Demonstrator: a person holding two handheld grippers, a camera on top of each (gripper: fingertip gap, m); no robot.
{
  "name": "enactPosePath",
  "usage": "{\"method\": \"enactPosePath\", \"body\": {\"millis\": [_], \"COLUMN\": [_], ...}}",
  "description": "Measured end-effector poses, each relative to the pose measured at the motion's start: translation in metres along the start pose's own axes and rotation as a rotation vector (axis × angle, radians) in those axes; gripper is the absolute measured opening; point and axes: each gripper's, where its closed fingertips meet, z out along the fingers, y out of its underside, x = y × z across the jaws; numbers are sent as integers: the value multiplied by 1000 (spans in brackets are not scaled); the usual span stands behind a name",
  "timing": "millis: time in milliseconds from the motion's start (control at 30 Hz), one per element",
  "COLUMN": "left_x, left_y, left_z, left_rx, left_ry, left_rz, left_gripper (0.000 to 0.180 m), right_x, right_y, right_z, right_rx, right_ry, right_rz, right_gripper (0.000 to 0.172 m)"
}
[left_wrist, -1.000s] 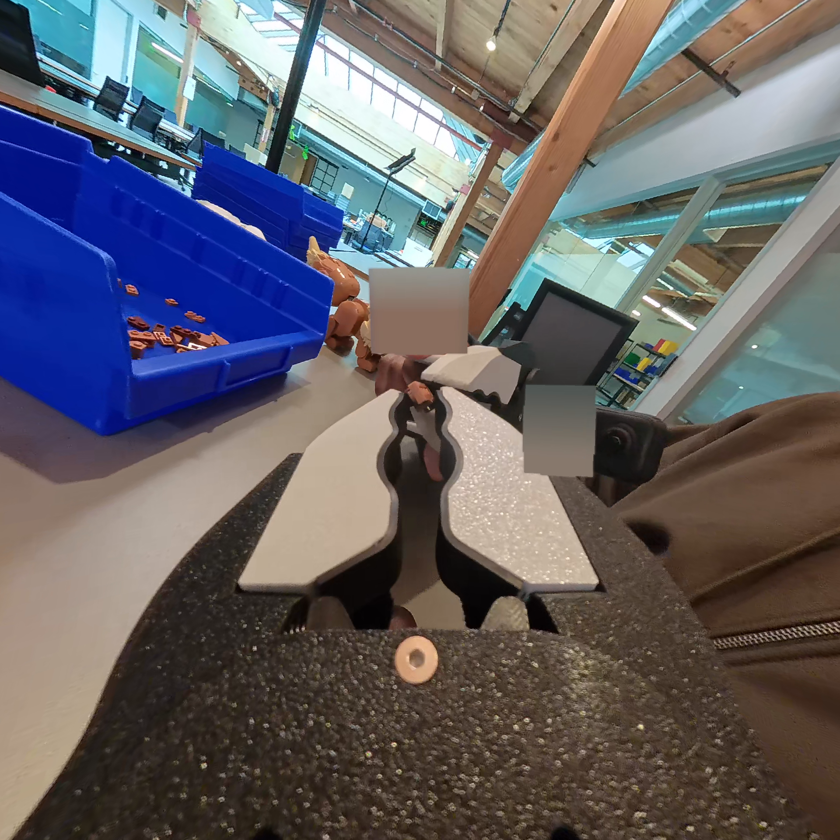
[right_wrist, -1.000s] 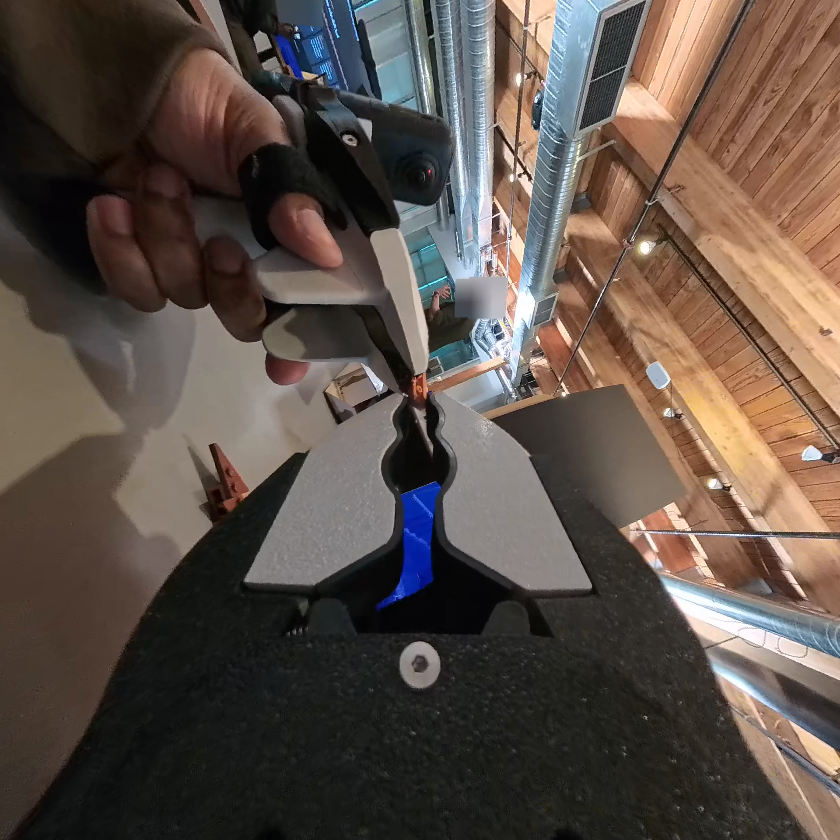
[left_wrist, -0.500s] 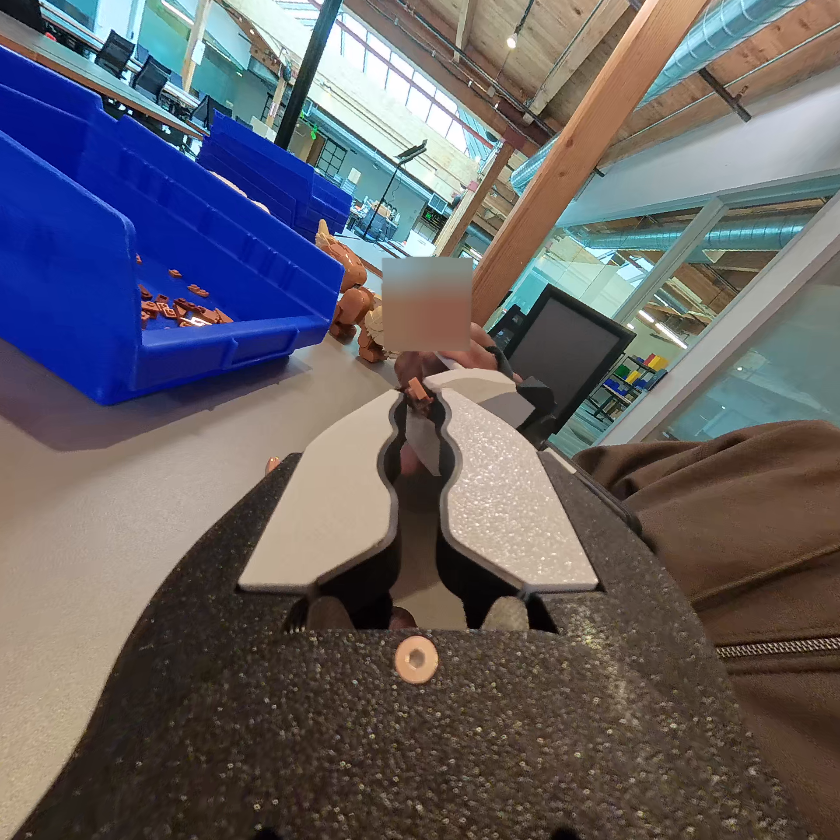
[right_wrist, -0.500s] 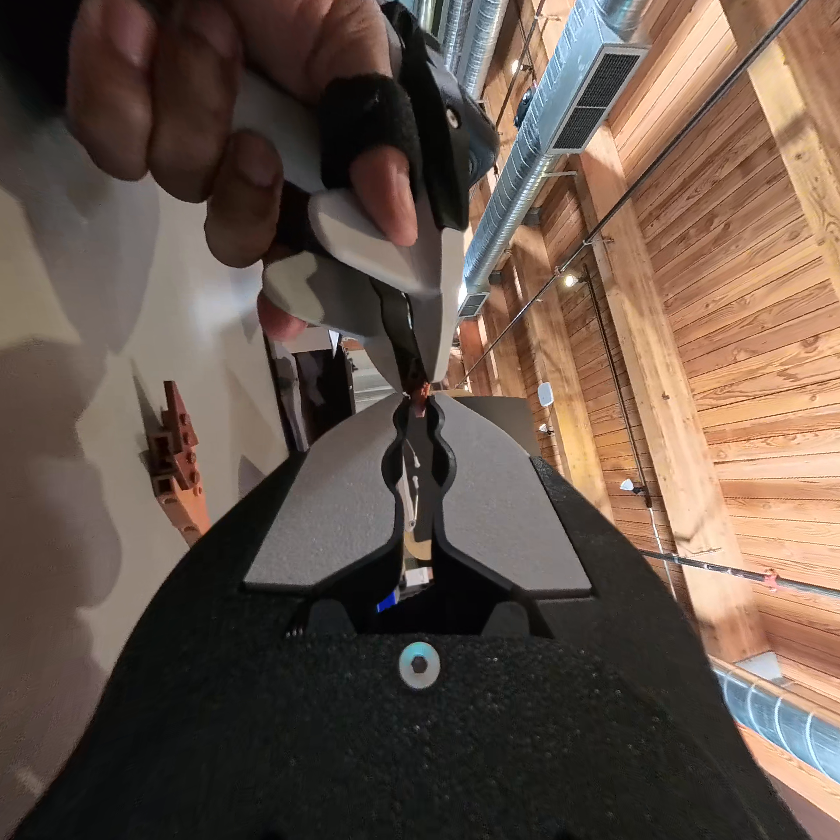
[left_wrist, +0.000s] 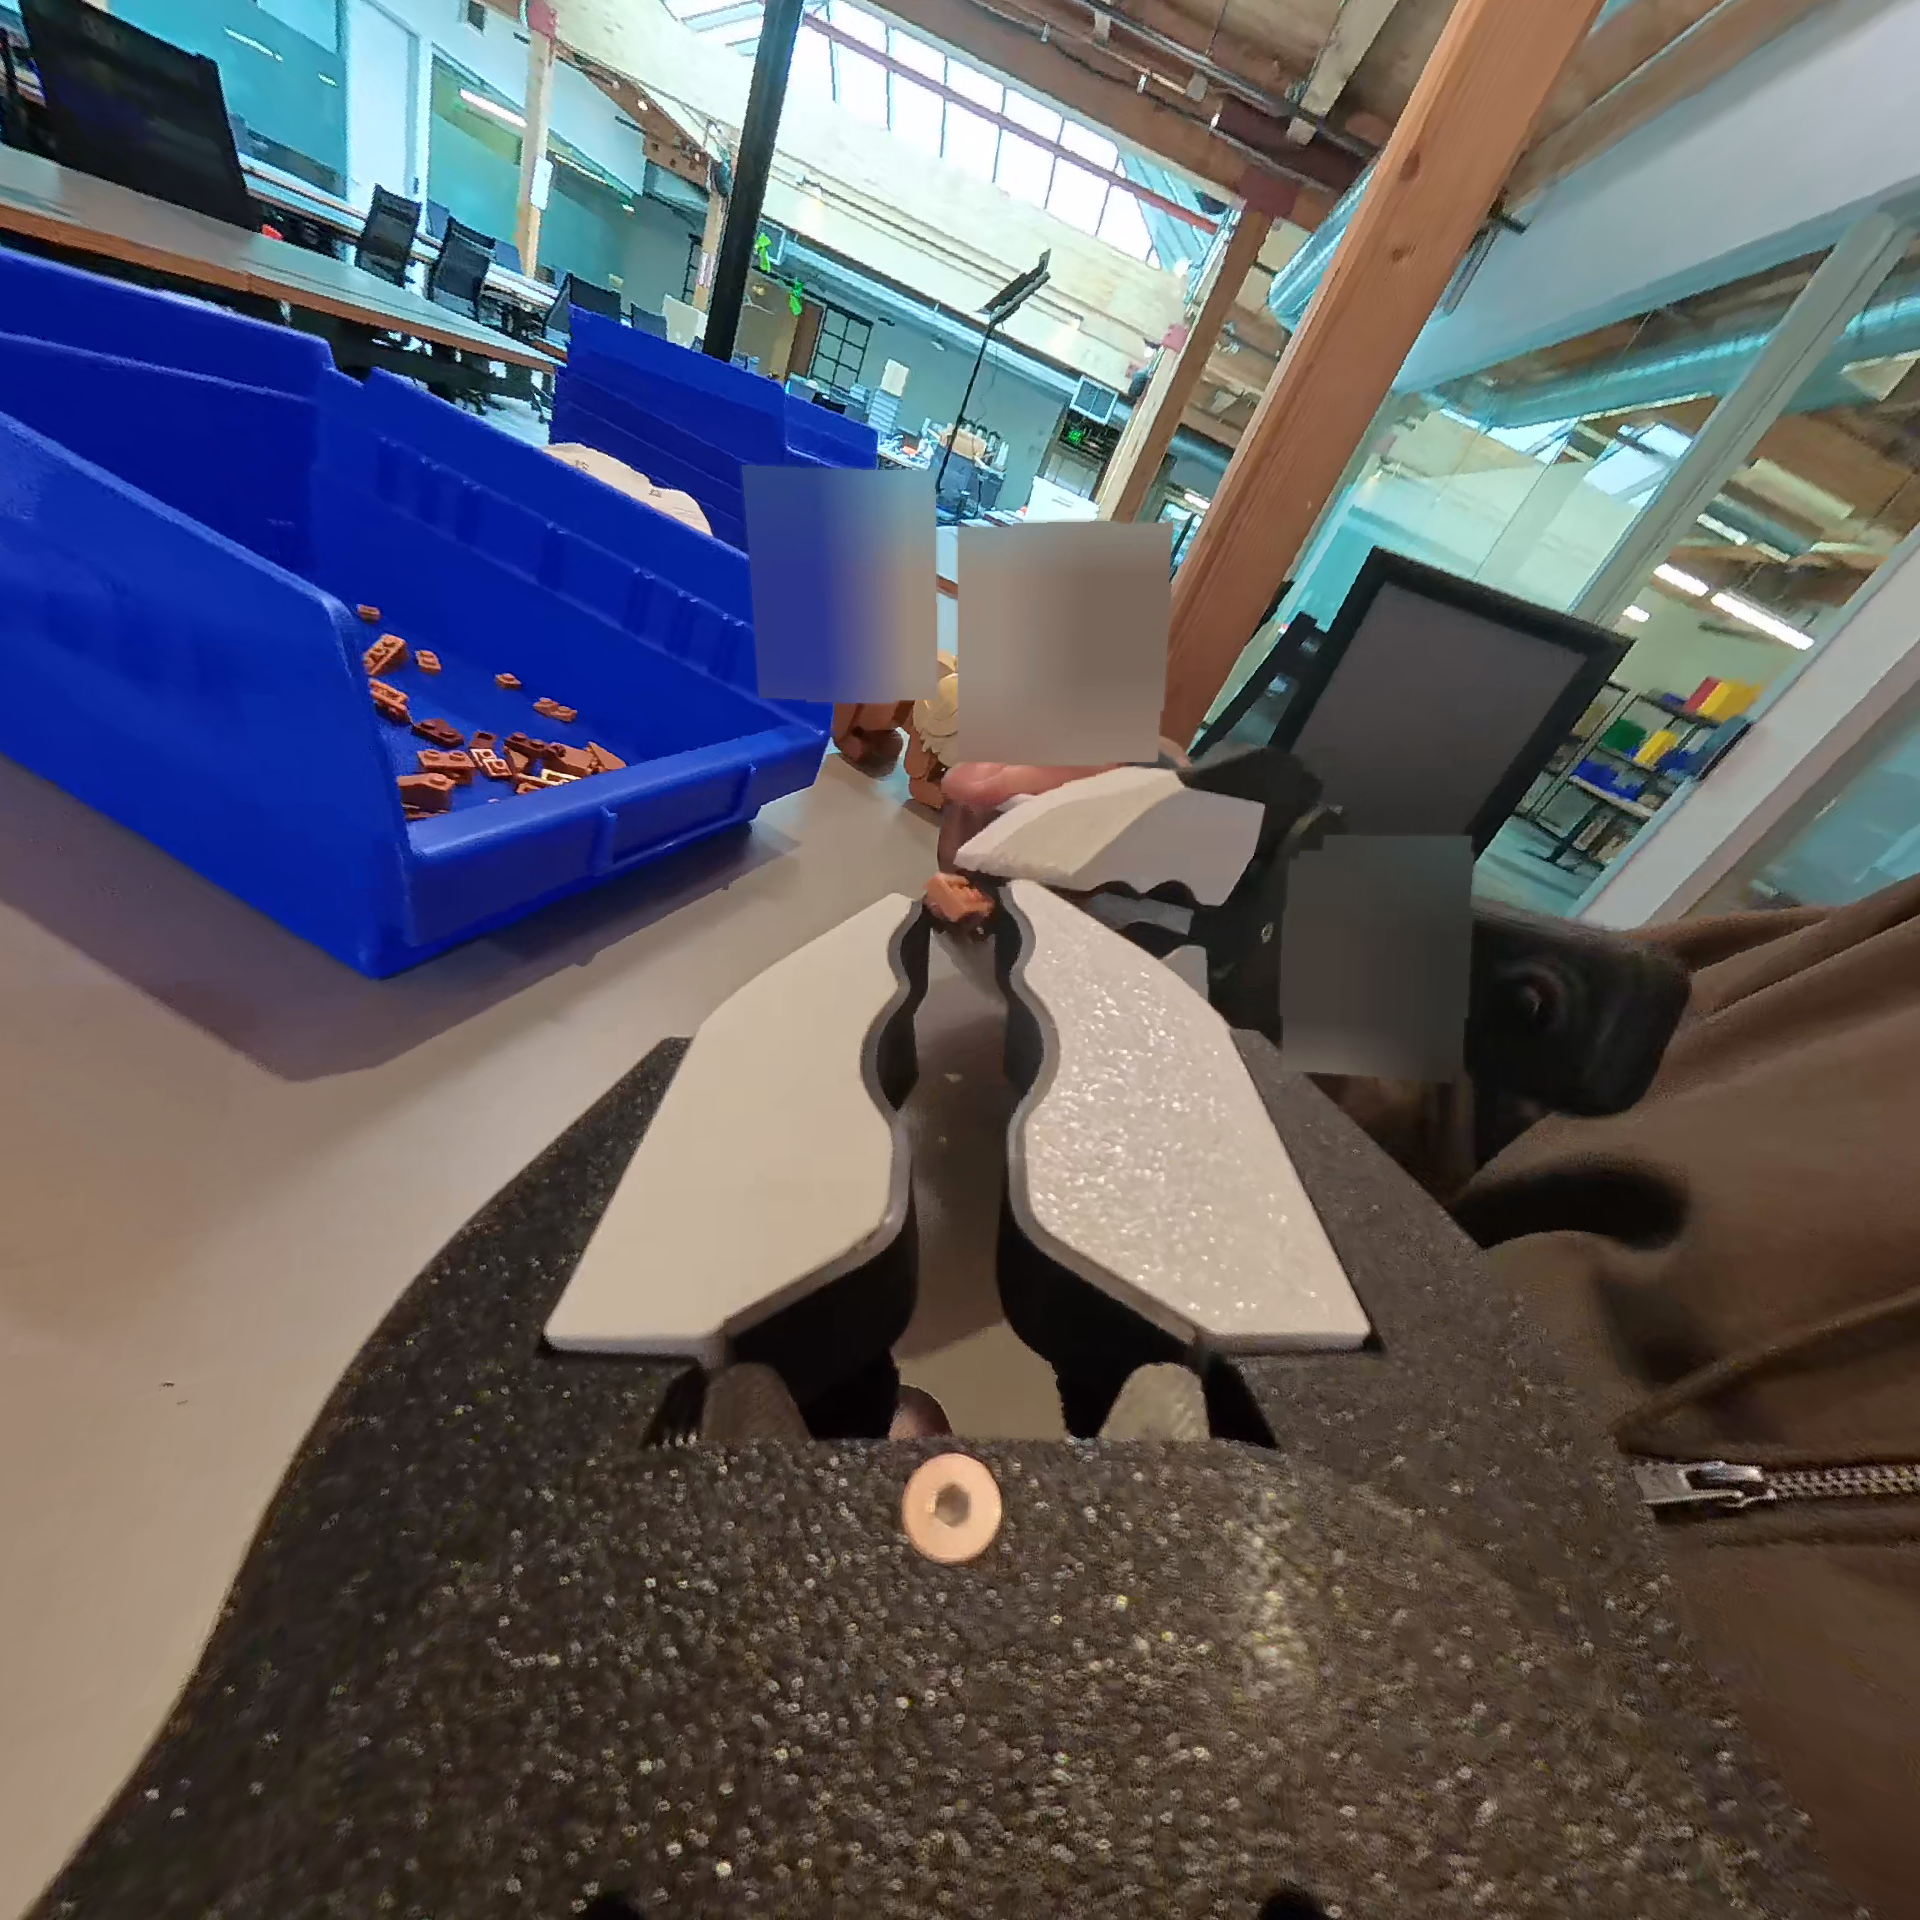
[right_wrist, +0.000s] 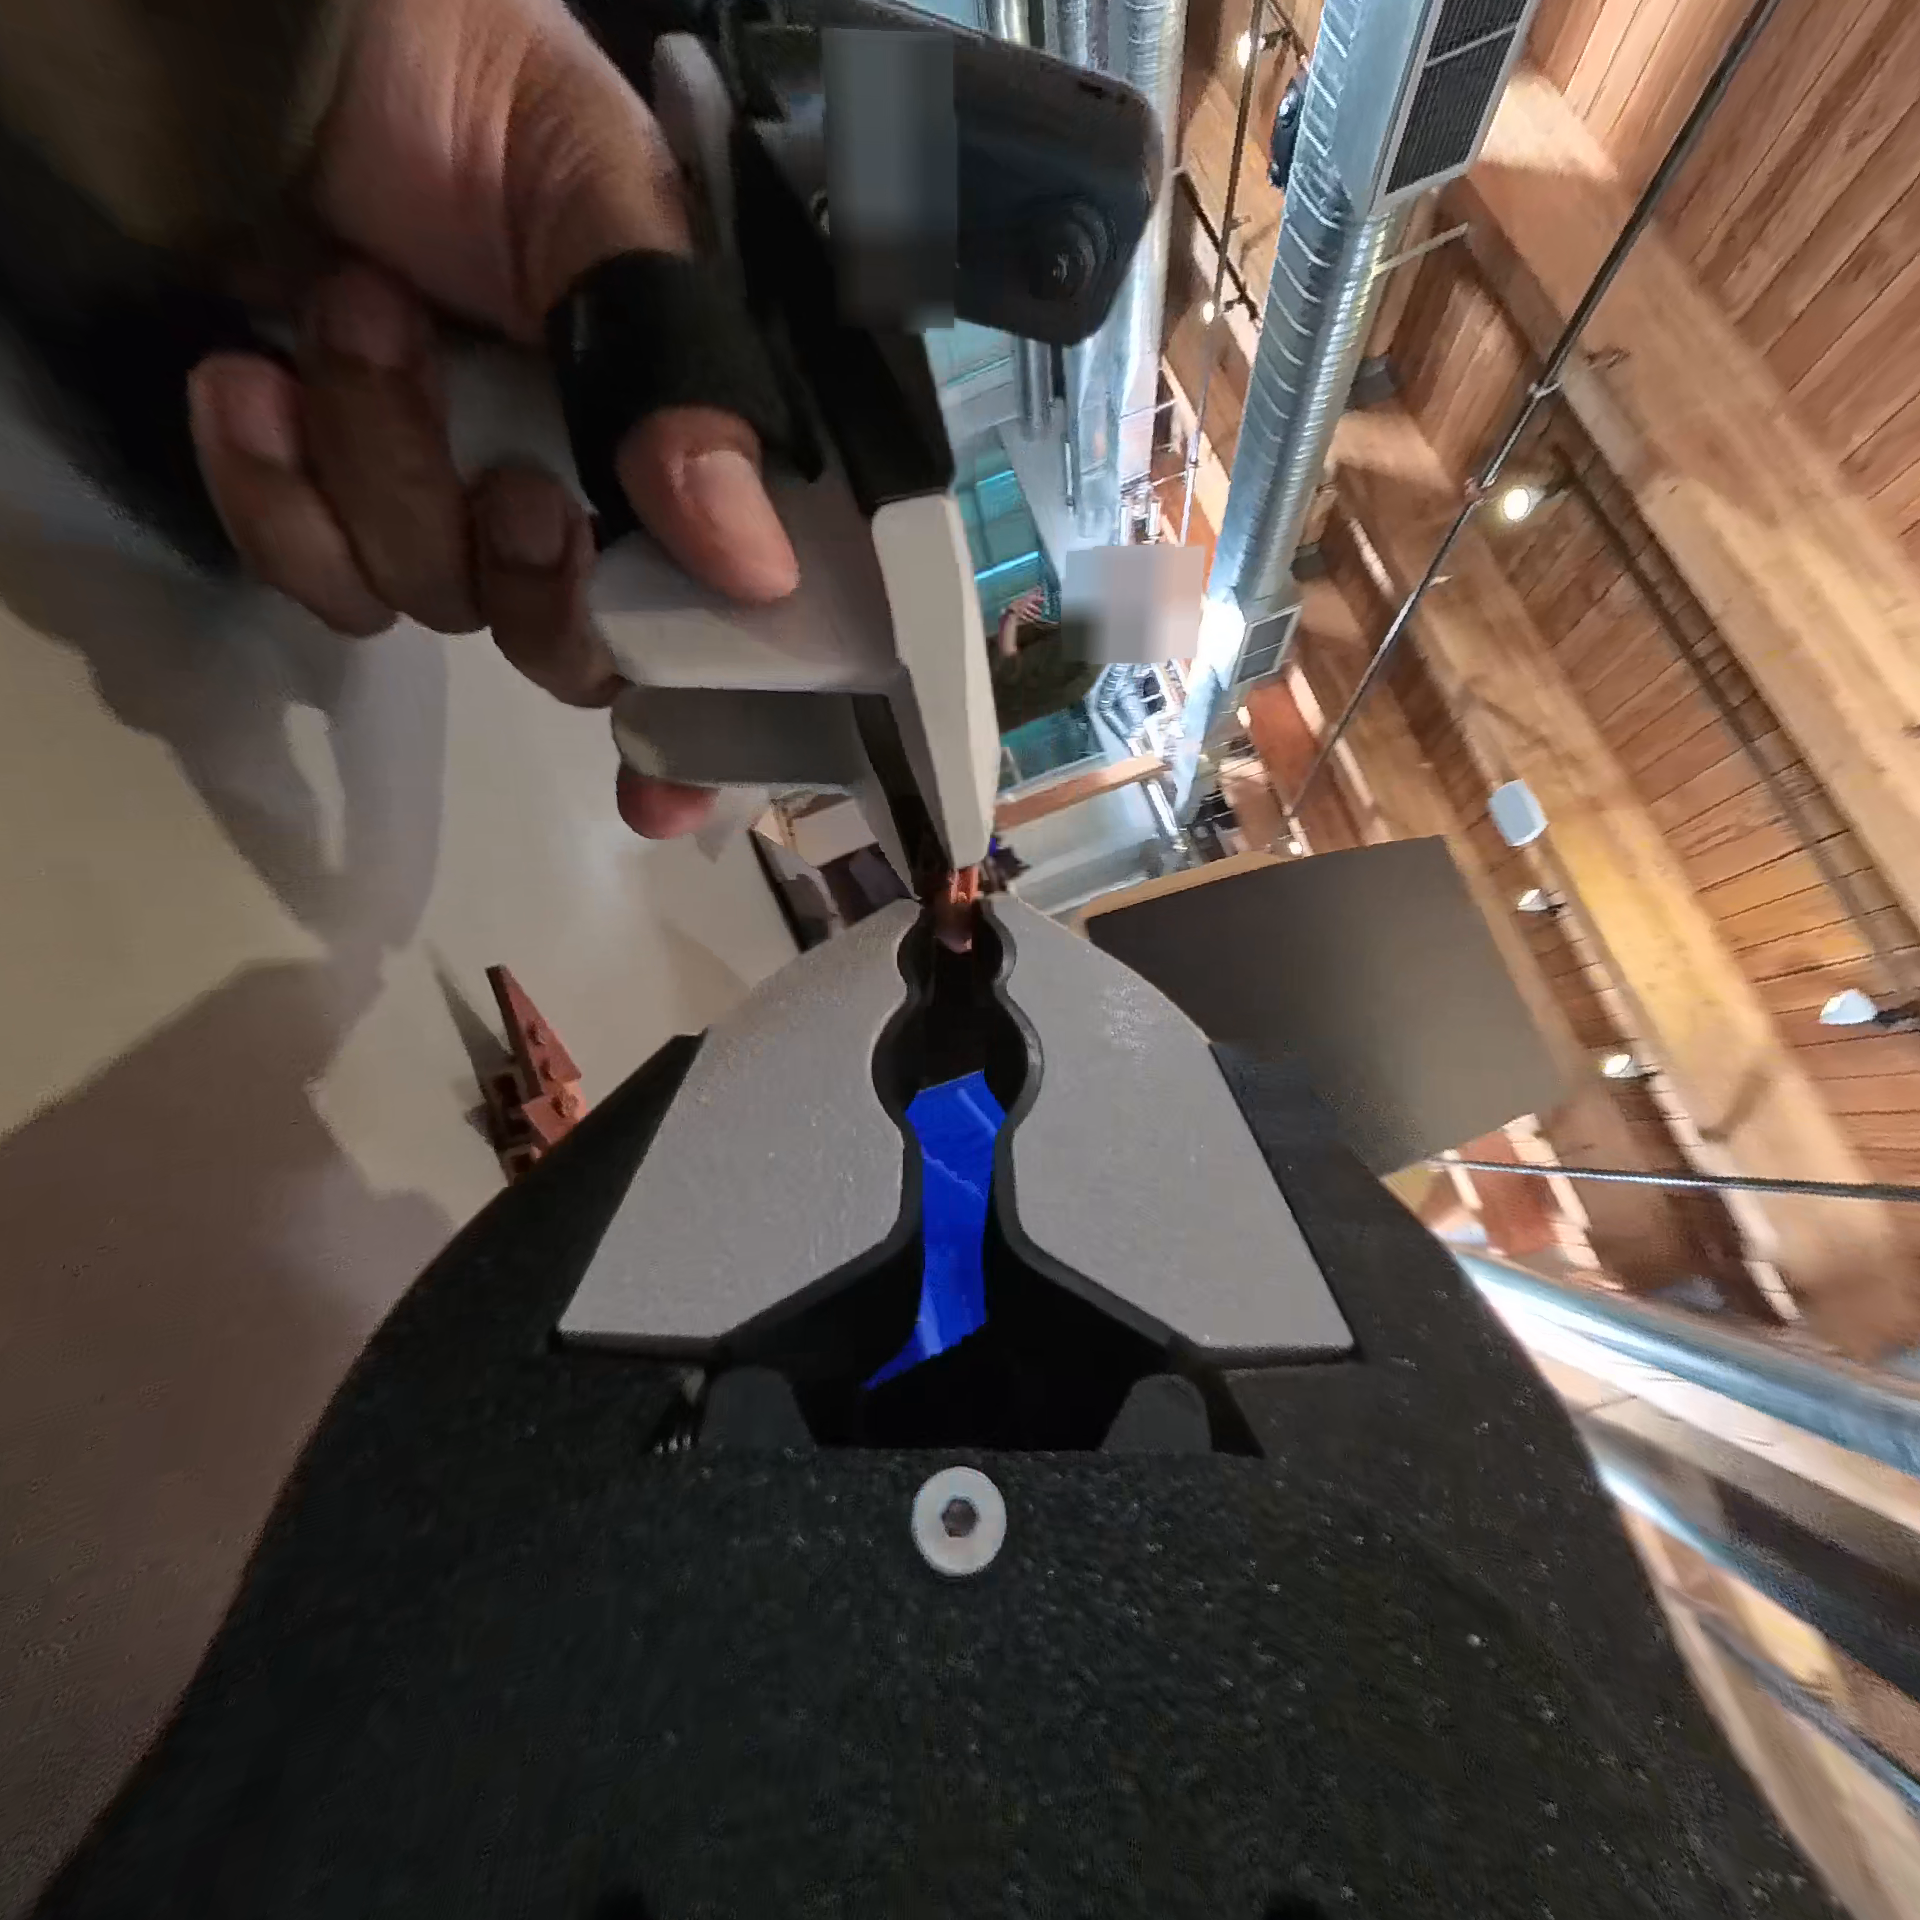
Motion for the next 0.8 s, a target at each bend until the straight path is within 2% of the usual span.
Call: {"method": "enactPosePath", "body": {"millis": [67, 167, 200, 233, 267, 400, 500, 600, 667, 733, 800], "left_x": [0, -23, -11, -6, -11, -20, -21, -22, -23, -23, -23], "left_y": [0, 15, 9, 4, 4, 6, 5, 5, 4, 3, 3], "left_z": [0, -2, -1, -1, -3, -5, -5, -5, -6, -7, -7], "left_rx": [-7, -131, -77, -26, -27, -51, -44, -44, -35, -30, -27], "left_ry": [-13, -186, -102, -39, -53, -126, -135, -140, -142, -142, -133], "left_rz": [33, 138, 112, 18, -23, 38, 30, 29, 28, 21, 14], "left_gripper": [12, 12, 12, 12, 12, 12, 12, 12, 12, 12, 12], "right_x": [0, 25, 27, 23, 19, 13, 28, 40, 33, 31, 36], "right_y": [0, -4, -1, 5, 9, 14, 49, 122, 153, 161, 150], "right_z": [0, -8, -9, -7, -4, 2, 7, 8, 3, -3, -7], "right_rx": [9, 79, 74, 38, 9, -47, -213, -550, -675, -695, -612], "right_ry": [-22, 41, 39, 33, 25, 15, 91, 169, 139, 142, 161], "right_rz": [62, 246, 274, 242, 202, 194, 267, 442, 562, 620, 626], "right_gripper": [6, 4, 4, 4, 4, 4, 4, 7, 23, 30, 31]}}
